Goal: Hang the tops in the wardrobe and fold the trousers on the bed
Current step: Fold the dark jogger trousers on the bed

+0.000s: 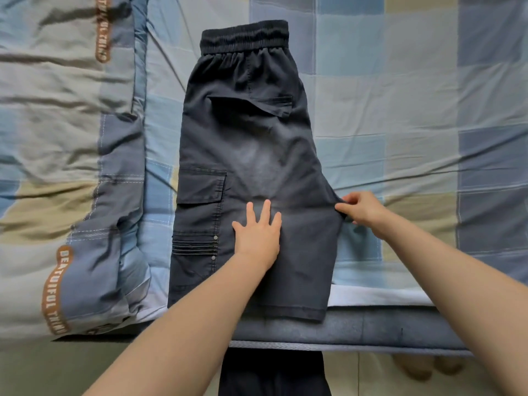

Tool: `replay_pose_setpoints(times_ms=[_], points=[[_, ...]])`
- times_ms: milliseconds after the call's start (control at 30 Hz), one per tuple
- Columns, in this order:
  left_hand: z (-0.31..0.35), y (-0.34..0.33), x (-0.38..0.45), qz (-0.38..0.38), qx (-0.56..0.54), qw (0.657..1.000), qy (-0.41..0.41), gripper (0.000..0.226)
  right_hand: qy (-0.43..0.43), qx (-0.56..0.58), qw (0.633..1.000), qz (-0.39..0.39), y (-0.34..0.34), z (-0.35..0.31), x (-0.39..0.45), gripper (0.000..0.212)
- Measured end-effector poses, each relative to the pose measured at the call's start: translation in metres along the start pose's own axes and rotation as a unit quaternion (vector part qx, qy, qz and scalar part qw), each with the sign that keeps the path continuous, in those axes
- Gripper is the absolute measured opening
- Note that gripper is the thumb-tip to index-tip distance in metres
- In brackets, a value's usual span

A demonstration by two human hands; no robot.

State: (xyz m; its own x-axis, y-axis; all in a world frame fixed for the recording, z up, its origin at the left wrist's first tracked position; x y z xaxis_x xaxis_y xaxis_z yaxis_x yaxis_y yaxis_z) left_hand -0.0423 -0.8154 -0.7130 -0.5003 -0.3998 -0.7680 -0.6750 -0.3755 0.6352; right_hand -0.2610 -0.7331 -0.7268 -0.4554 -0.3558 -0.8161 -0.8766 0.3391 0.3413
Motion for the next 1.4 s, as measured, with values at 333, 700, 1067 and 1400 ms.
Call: replay_pose_setpoints(times_ms=[333, 700, 1067, 1400], points=[[-0.131, 0.174, 0.100, 0.397, -0.133, 0.896, 0.147, 0.029, -0.074, 0.108, 0.990, -0.054, -0.013, 0.005, 0.019, 0.038], [-0.110, 0.114, 0.128, 0.142, 0.017, 0.986, 0.082, 0.088, -0.051, 0.078, 0.990, -0.102, -0.012, 0.004, 0.031, 0.043], [-0.135, 0.160, 0.176, 0.068, 0.003, 0.997, 0.049, 0.093, -0.044, 0.061, 0.991, -0.112, -0.008, 0.004, 0.035, 0.031], [-0.060, 0.090, 0.107, 0.244, 0.046, 0.969, -0.011, 0.068, -0.014, 0.113, 0.988, -0.104, -0.006, 0.008, 0.011, 0.033]])
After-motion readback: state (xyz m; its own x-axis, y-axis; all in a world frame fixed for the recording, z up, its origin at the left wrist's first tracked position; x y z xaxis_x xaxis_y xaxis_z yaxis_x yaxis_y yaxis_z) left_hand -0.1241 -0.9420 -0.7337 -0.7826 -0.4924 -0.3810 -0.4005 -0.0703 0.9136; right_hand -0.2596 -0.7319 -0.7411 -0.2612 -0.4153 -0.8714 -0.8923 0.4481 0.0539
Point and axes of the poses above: each hand's wrist, its own x-axis towards the middle knuckle, its own y-axis out of the back of the hand, z = x × y, the point moved 3 cm from there along x, towards the middle knuckle, and after that the axes turned 12 degrees about x, right-handed, at the moved point
